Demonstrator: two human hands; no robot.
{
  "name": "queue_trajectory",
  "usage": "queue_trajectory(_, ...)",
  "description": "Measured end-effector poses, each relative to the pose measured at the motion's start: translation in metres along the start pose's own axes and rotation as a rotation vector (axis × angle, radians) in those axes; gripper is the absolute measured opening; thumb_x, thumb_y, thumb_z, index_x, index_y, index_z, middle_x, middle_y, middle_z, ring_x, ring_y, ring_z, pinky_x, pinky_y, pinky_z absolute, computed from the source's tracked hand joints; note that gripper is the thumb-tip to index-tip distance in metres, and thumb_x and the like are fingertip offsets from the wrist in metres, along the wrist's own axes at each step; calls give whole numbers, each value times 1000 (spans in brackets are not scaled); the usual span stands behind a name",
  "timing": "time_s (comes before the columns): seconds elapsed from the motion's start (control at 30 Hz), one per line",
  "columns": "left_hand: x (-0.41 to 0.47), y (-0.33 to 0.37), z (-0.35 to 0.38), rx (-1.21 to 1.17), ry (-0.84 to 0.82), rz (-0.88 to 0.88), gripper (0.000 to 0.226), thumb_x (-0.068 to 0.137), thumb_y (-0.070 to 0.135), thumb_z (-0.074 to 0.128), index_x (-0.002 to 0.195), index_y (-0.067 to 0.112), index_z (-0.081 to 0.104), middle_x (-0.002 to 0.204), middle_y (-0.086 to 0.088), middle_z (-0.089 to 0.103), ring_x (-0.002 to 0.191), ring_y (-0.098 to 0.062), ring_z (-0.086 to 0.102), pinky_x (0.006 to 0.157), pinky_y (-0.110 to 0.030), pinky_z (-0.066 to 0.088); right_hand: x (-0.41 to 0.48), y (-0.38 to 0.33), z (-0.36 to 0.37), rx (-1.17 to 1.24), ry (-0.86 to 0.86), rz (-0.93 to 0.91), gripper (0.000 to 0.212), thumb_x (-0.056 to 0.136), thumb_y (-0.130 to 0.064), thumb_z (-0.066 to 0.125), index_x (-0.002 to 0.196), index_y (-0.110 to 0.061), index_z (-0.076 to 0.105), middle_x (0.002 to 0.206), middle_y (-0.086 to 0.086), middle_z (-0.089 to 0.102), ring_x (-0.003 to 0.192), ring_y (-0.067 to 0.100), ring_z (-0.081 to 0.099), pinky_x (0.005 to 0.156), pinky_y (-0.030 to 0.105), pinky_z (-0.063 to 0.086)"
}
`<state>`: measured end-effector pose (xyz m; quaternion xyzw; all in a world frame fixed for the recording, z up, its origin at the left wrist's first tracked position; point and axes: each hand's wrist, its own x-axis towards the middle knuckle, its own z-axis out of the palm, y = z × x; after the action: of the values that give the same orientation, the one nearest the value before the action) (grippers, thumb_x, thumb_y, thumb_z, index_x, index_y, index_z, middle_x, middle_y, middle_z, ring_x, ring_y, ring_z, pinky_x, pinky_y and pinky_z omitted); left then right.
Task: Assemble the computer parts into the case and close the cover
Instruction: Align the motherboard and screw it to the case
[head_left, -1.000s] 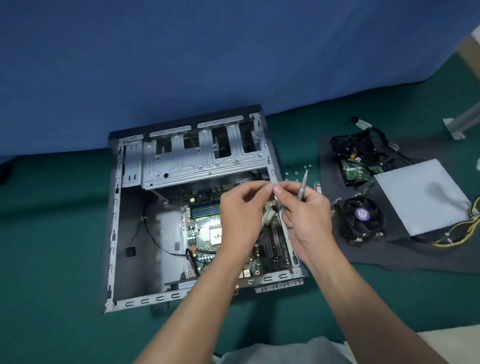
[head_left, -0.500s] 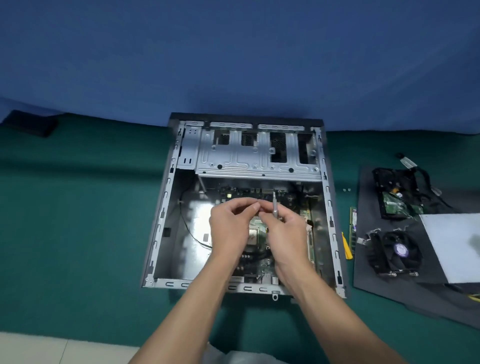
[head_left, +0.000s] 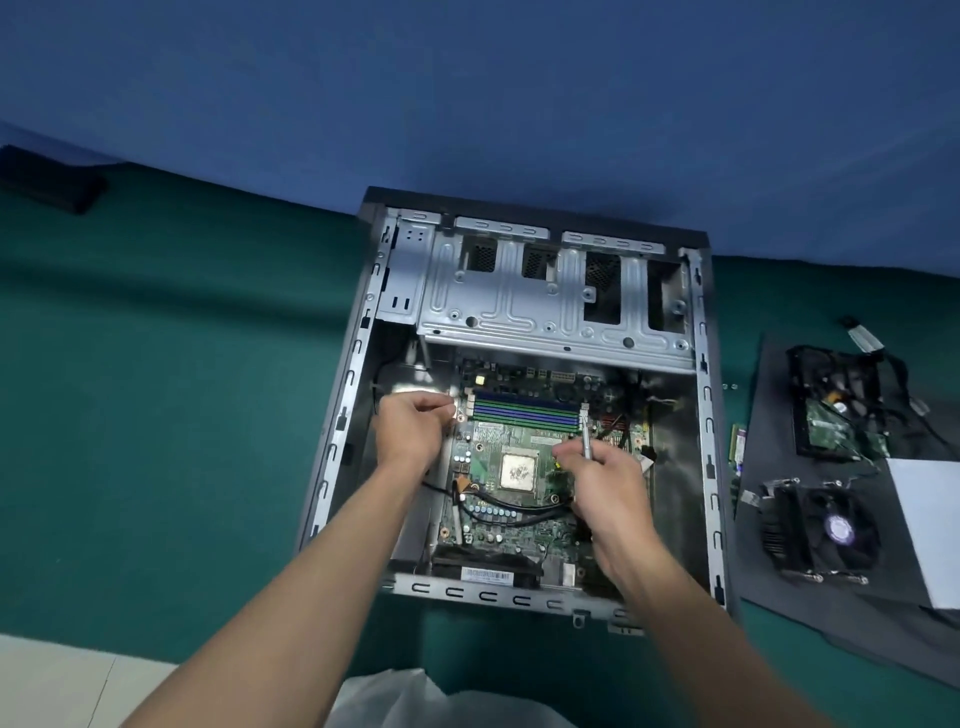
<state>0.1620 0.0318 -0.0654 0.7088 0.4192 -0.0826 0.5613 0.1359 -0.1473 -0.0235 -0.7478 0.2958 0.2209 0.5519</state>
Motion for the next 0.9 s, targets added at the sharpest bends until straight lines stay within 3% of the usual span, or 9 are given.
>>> queue_trajectory(0.13, 10, -6, 9, 12, -25, -75, 26, 80, 9, 77, 63, 27, 69, 52, 20, 62, 48, 11, 59, 44, -6, 41, 7, -3, 4, -90, -34, -3, 16, 94, -18, 56, 86, -22, 69, 88, -1, 67, 84, 13, 61, 67, 20, 40)
queue_trajectory(0.17, 12, -9, 11, 25, -27, -81, 25, 80, 10, 77, 63, 28, 69, 54, 20, 63, 53, 5, 62, 49, -8, 44, 10, -4, 5, -109, -38, -4, 16, 94, -18, 56, 85, -23, 69, 91, 6, 68, 98, 21, 59, 70, 22, 41)
queue_trajectory(0.2, 15, -11, 12, 35, -28, -84, 25, 80, 10, 78, 63, 28, 70, 57, 20, 64, 58, 2, 63, 53, -9, 45, 12, -4, 6, -123, -44, -2, 17, 95, -18, 55, 85, -22, 68, 90, 12, 68, 71, 21, 59, 66, 26, 42)
queue_trajectory(0.23, 18, -14, 14, 38, -33, -88, 25, 80, 10, 77, 64, 28, 70, 60, 20, 65, 63, 0, 63, 54, -9, 45, 15, -4, 7, -133, -50, 1, 17, 95, -18, 55, 85, -22, 68, 86, 14, 67, 71, 10, 43, 67, 30, 44)
queue_trajectory(0.33, 23, -18, 18, 38, -55, -101, 26, 80, 5, 76, 64, 25, 70, 61, 18, 65, 64, 2, 61, 52, -5, 43, 22, -3, 9, -154, -55, 12, 17, 95, -20, 56, 83, -23, 68, 76, 2, 59, 60, 11, 45, 57, 30, 39)
queue_trajectory(0.43, 27, -22, 21, 63, -60, -105, 30, 79, 6, 77, 60, 27, 69, 62, 18, 66, 70, -3, 63, 67, -13, 48, 28, -1, 11, -160, -44, 7, 16, 94, -20, 57, 84, -24, 69, 72, -4, 60, 63, 11, 49, 57, 28, 38)
queue_trajectory(0.53, 31, -25, 22, 104, -63, -98, 29, 79, 9, 78, 60, 29, 69, 67, 17, 68, 76, -4, 65, 77, -20, 50, 30, -1, 14, -182, -47, -1, 17, 93, -19, 57, 83, -25, 69, 76, -1, 63, 66, 14, 50, 60, 30, 40)
queue_trajectory(0.77, 33, -30, 24, 182, -73, -69, 26, 81, 14, 78, 62, 29, 69, 68, 19, 64, 75, 1, 60, 80, -17, 43, 29, 1, 21, -199, -49, 8, 18, 94, -18, 57, 81, -15, 69, 99, 23, 65, 69, 28, 53, 73, 45, 52)
queue_trajectory(0.9, 33, -31, 25, 248, -62, -52, 30, 85, 14, 74, 60, 29, 65, 68, 19, 62, 80, -6, 61, 87, -24, 46, 30, 5, 23, -204, -61, 11, 21, 93, -17, 56, 85, -1, 66, 79, 22, 57, 64, 20, 43, 59, 30, 37)
